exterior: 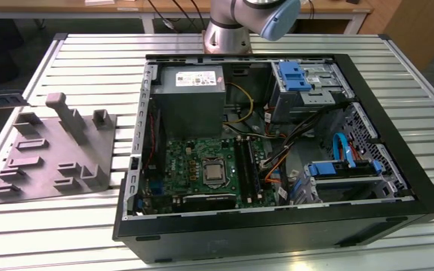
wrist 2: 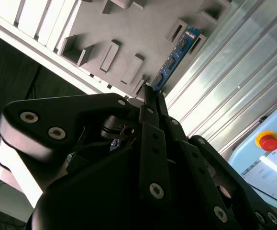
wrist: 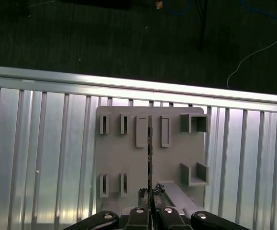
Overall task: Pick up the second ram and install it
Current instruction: 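Pick up the second ram and move it above second insertion slot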
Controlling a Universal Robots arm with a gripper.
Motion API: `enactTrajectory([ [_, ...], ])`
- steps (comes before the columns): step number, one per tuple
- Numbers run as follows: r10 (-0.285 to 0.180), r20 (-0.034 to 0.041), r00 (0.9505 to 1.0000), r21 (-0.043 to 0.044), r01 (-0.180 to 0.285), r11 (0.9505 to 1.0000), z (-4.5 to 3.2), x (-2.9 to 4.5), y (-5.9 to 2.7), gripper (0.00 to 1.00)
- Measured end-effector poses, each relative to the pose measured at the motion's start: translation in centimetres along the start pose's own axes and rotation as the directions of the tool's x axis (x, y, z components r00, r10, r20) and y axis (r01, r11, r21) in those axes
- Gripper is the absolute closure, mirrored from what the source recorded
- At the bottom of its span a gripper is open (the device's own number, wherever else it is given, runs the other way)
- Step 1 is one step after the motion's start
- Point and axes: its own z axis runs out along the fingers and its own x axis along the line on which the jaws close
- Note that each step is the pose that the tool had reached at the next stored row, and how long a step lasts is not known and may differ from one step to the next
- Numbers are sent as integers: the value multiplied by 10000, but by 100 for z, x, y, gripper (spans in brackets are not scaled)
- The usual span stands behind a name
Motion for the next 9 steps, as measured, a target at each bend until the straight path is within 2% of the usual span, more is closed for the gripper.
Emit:
enactTrajectory([
  [9,-1,67,10000,5,1,10000,-66,-8,0,86],
])
